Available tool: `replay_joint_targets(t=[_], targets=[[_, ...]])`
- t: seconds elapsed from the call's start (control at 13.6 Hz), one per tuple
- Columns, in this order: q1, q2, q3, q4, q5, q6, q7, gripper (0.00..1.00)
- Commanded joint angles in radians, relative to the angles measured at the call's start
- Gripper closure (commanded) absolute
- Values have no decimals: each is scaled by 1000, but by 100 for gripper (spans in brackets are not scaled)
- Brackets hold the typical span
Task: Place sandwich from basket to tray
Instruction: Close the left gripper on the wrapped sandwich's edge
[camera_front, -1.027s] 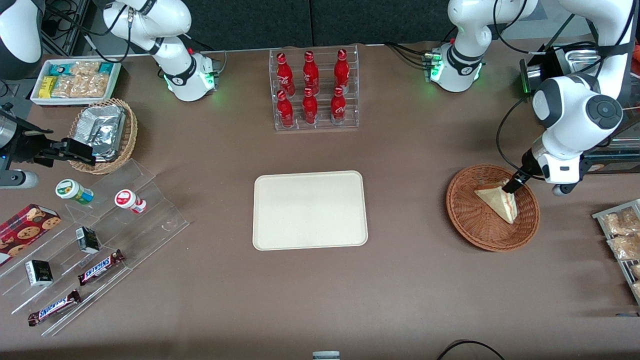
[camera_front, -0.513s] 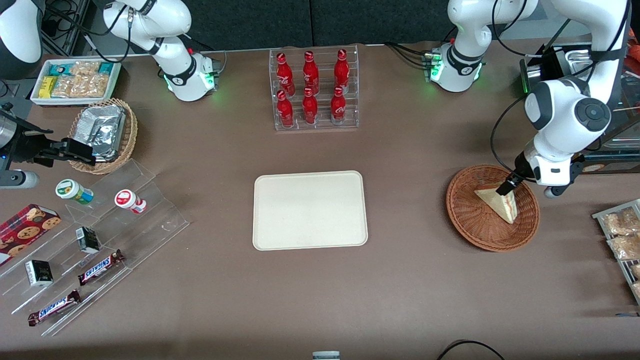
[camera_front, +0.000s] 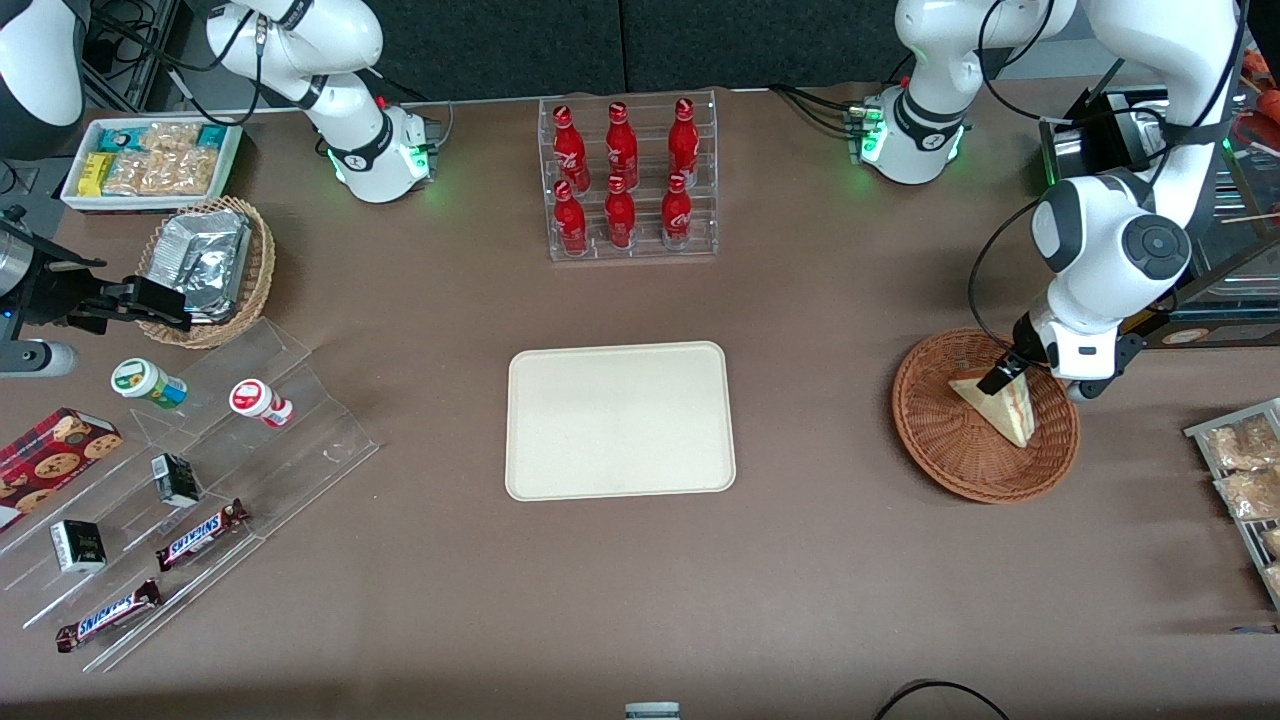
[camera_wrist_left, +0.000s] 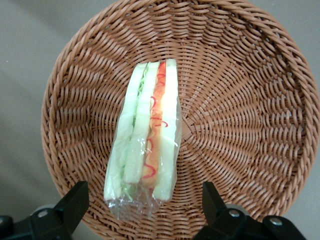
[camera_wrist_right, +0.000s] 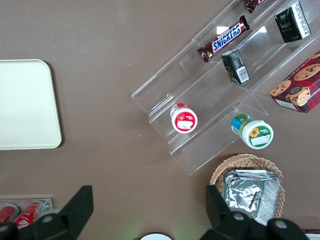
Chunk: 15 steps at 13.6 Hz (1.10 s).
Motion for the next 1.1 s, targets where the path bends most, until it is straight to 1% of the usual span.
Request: replay_joint_targets(t=[0.0, 0.29, 0.37, 0.44, 0.51, 0.59, 0.66, 0.73, 0.81, 1.03], targets=[[-5, 4, 6, -14, 11, 34, -14, 0], [-2, 50, 6, -11, 9, 94, -14, 1], [-1, 55, 7, -11, 9, 96, -15, 2], [-1, 55, 7, -10, 8, 96, -15, 7], [3, 56, 7, -8, 8, 97, -15, 23], [4, 56, 7, -7, 8, 97, -15, 47], [4, 61, 7, -5, 6, 97, -17, 62], [4, 61, 9, -5, 6, 97, -18, 74], [4, 59, 7, -5, 8, 97, -21, 81], [4, 50, 7, 5, 8, 94, -43, 85]])
